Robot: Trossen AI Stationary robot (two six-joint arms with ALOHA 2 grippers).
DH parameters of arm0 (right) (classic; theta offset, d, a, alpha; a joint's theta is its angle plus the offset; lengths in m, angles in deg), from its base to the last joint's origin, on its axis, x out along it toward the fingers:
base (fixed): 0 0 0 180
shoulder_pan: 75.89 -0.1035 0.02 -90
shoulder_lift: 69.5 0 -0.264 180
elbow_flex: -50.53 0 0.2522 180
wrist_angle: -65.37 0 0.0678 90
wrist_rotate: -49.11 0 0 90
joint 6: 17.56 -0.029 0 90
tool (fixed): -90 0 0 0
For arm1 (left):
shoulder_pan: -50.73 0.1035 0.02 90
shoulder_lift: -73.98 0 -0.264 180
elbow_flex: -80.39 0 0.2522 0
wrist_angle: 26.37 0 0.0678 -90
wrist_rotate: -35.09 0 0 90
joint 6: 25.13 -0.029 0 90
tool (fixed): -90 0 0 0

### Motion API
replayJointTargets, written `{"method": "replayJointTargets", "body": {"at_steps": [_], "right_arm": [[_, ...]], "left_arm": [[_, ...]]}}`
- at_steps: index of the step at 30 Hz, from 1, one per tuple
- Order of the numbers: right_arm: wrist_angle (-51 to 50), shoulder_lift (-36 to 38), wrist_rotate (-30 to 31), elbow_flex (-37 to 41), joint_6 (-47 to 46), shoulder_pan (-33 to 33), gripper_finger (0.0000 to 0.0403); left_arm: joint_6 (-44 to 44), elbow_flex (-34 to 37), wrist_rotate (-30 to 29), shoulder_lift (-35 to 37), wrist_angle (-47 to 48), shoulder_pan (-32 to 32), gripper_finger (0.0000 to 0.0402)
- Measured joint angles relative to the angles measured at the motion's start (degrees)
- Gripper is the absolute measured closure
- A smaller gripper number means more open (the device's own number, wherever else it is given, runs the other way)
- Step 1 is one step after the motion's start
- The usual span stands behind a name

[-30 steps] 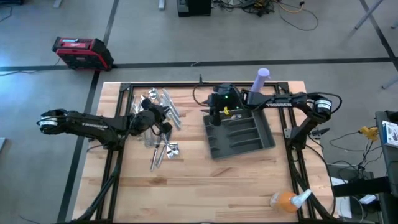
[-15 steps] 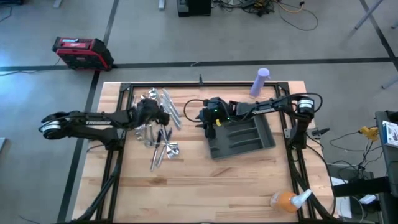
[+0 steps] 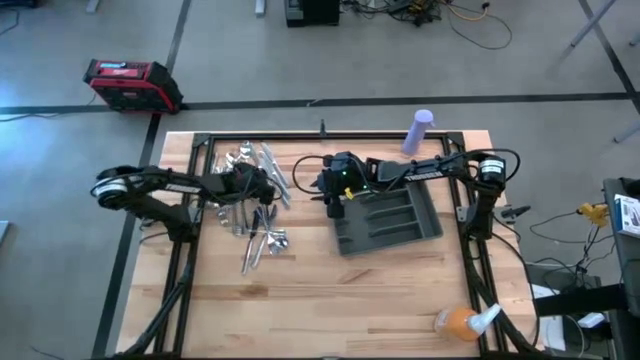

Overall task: Sort silverware
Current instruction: Put the spoon into the gray silverware tray

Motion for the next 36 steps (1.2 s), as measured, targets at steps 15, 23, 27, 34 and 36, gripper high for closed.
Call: {"method": "replayJointTargets", "body": {"at_steps": [15,23,27,34,36], "right_arm": [[-6.36,-0.84,0.04,-2.93,15.20,-0.27,0.0234],[-17.79,-9.97,-0.41,-14.73,21.59,-0.75,0.0243],[-25.72,-14.71,0.71,-20.32,26.69,-0.07,0.0248],[-34.62,-21.31,1.57,-28.75,27.86,1.60,0.0263],[-37.08,-22.92,1.49,-30.64,26.72,1.27,0.0270]], "left_arm": [[-19.35,-6.25,-0.30,3.77,-10.39,-4.05,0.0377],[-19.07,0.32,-9.75,18.68,-14.88,-4.10,0.0377],[-17.79,3.66,-8.61,23.41,-16.23,-4.29,0.0377],[-13.75,8.78,-7.16,26.69,-16.94,-4.56,0.0377],[-13.28,9.31,-7.14,26.29,-18.58,-4.71,0.0377]]}}
